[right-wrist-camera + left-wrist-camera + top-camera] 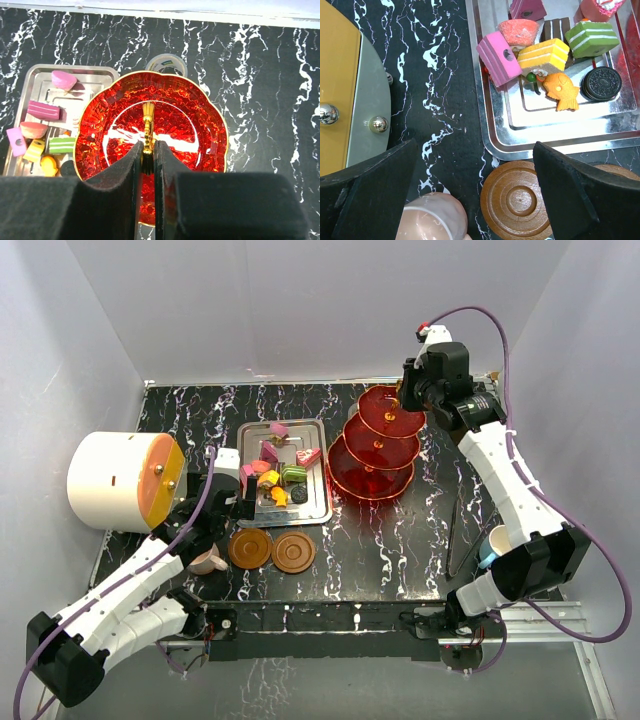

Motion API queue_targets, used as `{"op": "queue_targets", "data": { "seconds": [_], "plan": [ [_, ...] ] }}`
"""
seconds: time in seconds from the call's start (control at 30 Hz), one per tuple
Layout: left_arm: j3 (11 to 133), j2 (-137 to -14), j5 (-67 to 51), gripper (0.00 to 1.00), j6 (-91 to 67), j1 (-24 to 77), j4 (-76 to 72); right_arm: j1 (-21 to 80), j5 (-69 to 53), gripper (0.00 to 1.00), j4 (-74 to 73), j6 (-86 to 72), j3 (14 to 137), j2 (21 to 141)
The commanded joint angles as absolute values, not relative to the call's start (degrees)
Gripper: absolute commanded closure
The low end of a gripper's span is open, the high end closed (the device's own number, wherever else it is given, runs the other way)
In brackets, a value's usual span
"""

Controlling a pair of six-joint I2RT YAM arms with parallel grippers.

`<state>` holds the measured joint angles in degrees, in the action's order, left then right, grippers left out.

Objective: Serve the afternoon tea
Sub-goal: Move the desert table to the center of the board.

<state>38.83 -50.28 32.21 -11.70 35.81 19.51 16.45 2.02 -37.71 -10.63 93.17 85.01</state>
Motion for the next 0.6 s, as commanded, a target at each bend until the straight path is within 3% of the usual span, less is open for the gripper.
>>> {"op": "queue_targets", "data": {
  "seconds": [0.0, 0.2, 0.4, 0.47, 0.53, 0.57],
  "plan": [
    [39.3, -50.0, 33.1, 0.01, -11.3, 35.8, 19.3, 16.2, 5.8, 0.97, -36.8, -6.8, 96.4, 85.7],
    [39.3, -49.8, 33.4, 0.01, -11.3, 35.8, 19.3, 17.0, 6.0, 0.94, -36.2, -4.5, 96.3, 87.4],
    [39.3, -49.3, 33.7, 0.01, -11.3, 35.8, 19.6, 17.2, 3.8, 0.80, -36.1, -6.9, 95.3, 85.9],
    [39.3, -49.1, 33.7, 0.01, -11.3, 35.8, 19.6, 17.2, 3.8, 0.69, -36.3, -7.6, 95.6, 84.7],
    [39.2, -48.9, 33.7, 0.01, -11.3, 35.8, 19.6, 17.2, 4.5, 0.49, -38.0, -8.7, 96.7, 83.7],
    [39.2, -48.8, 33.7, 0.01, -11.3, 35.8, 19.6, 17.1, 4.9, 0.46, -39.3, -9.1, 97.2, 83.3]
  ]
}}
